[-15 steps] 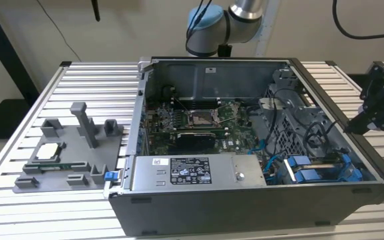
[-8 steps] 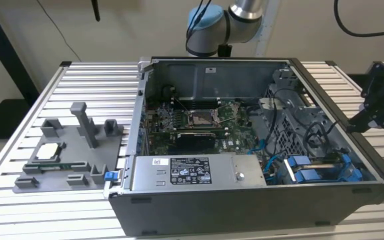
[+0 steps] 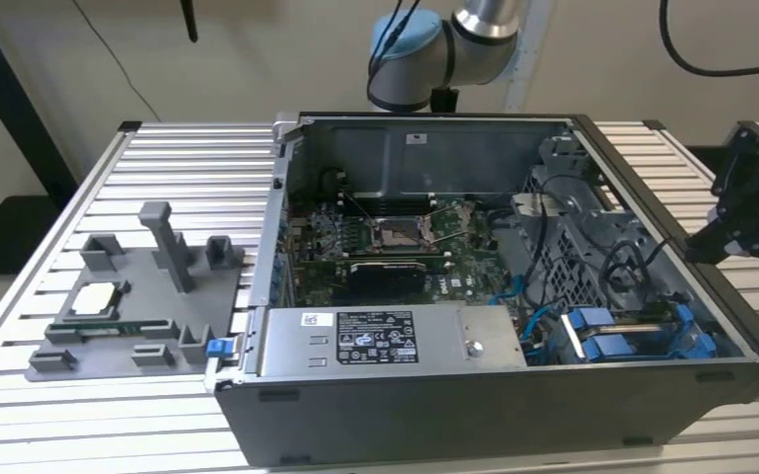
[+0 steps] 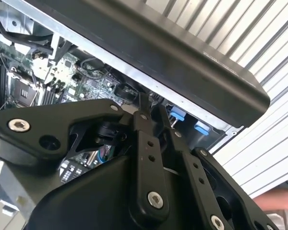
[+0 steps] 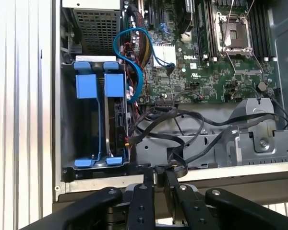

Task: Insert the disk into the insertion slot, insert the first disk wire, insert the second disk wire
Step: 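Insert the second disk wire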

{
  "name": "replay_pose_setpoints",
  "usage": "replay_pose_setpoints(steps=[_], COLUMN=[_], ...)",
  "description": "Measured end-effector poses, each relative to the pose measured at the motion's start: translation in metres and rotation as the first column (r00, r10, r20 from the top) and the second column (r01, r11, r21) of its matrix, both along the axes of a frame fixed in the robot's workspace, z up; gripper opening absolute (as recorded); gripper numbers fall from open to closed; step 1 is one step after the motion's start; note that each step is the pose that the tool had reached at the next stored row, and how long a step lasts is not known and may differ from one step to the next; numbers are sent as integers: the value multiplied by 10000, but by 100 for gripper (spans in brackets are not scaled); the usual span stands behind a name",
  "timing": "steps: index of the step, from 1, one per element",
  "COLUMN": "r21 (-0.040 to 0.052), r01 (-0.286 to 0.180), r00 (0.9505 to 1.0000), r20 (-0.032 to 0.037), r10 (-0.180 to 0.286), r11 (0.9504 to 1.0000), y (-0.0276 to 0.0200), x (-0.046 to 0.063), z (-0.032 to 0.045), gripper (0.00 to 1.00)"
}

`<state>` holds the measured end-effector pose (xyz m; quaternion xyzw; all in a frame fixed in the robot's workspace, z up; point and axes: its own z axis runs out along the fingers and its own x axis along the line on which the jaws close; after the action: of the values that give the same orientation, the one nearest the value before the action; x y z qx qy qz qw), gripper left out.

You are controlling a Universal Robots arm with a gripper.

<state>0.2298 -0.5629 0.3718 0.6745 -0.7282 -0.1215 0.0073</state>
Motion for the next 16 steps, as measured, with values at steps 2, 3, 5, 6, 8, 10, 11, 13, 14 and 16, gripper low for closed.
replay_pose_setpoints(steps=[2,3,5,6,8,10,11,13,14,16], r21=[11,15,17,18,18,38,57,96,112,146], r01=[51,70,94,100,112,122,128,140,144,148], r00=[10000,10000,10000,9999,9999,9999,9999,9999,9999,9999], r20=[0,-1,-1,0,-1,0,-1,-2,-2,-3], r10=[-51,-70,-94,-100,-112,-122,-128,-140,-144,-148], r11=[10000,10000,10000,9999,9999,9999,9999,9999,9998,9998], y=[0,-1,-5,-8,-13,-19,-23,-26,-25,-25], x=[-1,-1,-1,-1,-6,-24,-36,-74,-101,-158], z=[-2,-3,-4,-4,-3,-3,-3,11,28,60], gripper=[100,0,0,0,0,0,0,0,0,0])
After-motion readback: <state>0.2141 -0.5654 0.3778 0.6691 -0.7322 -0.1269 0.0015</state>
